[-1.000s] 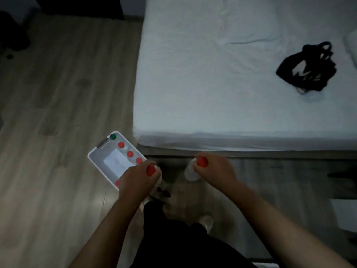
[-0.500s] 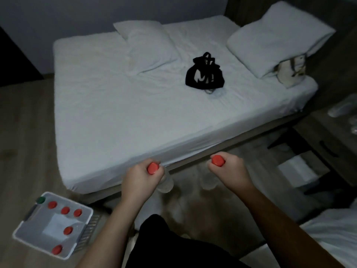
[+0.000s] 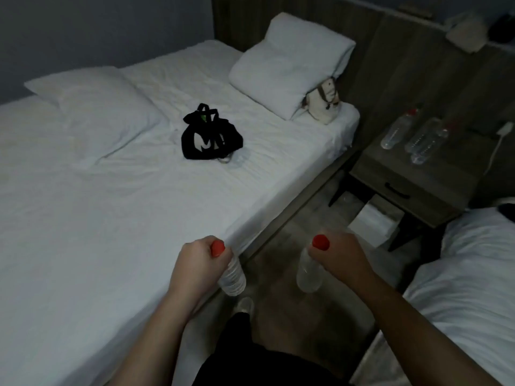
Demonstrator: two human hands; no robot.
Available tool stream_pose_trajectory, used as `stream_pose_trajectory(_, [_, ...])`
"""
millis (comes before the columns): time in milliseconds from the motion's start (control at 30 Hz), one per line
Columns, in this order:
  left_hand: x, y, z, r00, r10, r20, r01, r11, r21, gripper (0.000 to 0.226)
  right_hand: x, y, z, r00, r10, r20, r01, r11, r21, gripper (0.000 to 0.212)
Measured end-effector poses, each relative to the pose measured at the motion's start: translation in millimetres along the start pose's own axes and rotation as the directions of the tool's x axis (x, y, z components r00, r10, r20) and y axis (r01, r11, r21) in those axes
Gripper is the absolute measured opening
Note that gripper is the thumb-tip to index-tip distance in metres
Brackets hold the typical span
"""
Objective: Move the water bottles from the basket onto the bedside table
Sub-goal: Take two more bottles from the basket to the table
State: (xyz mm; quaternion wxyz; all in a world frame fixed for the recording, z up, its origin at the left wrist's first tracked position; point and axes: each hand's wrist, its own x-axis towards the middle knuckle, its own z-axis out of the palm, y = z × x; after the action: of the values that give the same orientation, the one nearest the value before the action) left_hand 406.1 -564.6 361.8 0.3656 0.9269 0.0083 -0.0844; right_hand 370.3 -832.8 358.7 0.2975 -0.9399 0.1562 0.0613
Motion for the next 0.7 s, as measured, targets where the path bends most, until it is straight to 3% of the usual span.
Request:
stream_pose_trajectory(167, [93, 27, -3, 0.987, 0.113, 0.111, -0.12, 0.991, 0.059, 0.017, 60, -3, -22, 0.994, 0.086, -0.072, -0.08, 0.994, 0.08, 0.034])
stream_pose_trajectory(333, [174, 62, 0, 0.962, 0.188, 0.2, -0.211, 0.972, 0.1, 0.017, 115, -6, -42, 0.961, 0.25, -0.116, -0.241, 0.967, 0.087, 0.028])
stream_pose_trajectory(700, [260, 142, 70, 0.88, 0.297, 0.37, -0.361, 0.925, 0.115, 0.019, 176, 63, -78, 0.917, 0.352, -0.185, -0.306, 0.922, 0.235, 0.024])
